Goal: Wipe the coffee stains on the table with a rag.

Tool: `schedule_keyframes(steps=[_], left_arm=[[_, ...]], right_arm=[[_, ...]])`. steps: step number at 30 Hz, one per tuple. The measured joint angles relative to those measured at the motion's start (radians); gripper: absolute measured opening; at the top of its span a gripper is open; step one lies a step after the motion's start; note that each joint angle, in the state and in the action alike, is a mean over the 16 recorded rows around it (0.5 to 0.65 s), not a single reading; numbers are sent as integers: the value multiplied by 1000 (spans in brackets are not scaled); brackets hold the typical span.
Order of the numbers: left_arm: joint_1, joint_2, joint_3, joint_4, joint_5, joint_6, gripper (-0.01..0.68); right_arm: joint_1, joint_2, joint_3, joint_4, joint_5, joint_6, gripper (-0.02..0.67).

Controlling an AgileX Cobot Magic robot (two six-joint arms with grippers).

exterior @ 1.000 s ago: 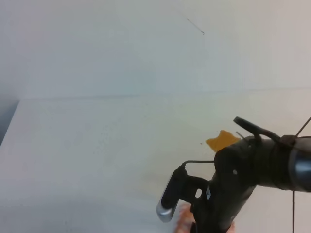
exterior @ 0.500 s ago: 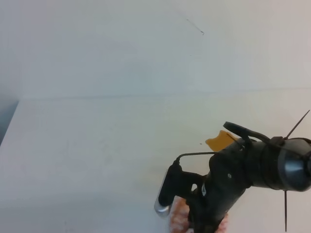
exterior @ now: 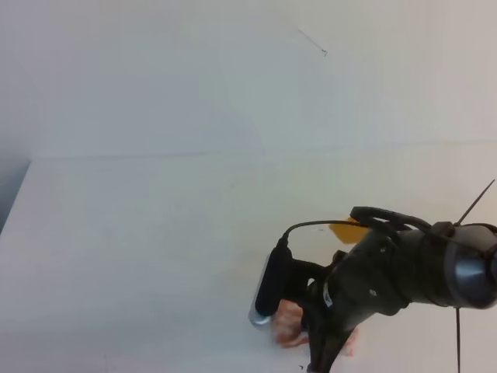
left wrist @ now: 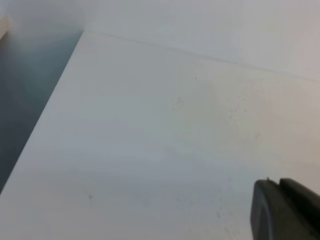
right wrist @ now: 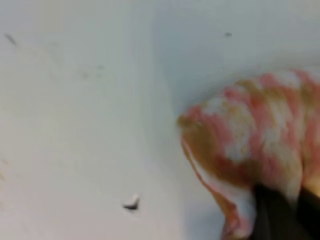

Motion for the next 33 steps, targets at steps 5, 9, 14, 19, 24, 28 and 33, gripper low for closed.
schedule_keyframes(steps=[5,9,14,19,24,28,33], left_arm=[[0,0,0,0,0,0,-1],[0,0,0,0,0,0,-1],[0,0,-3,0,1,0,-1],[0,0,-3,0,1,0,-1],[0,0,-3,0,1,0,-1],[0,0,-3,0,1,0,-1],[0,0,-3,0,1,0,-1]], right_arm=[[-56,-13,-33,-105,-16,123,30],[-131,-15,-79,-167,-23,213,30],[-254,-11,-147,-195,-31,295,26],[-377,10,-201,-179,-25,338,16],[-461,49,-227,-154,-9,338,12],[-496,87,-235,-123,-2,335,12],[-502,132,-249,-77,3,324,20]])
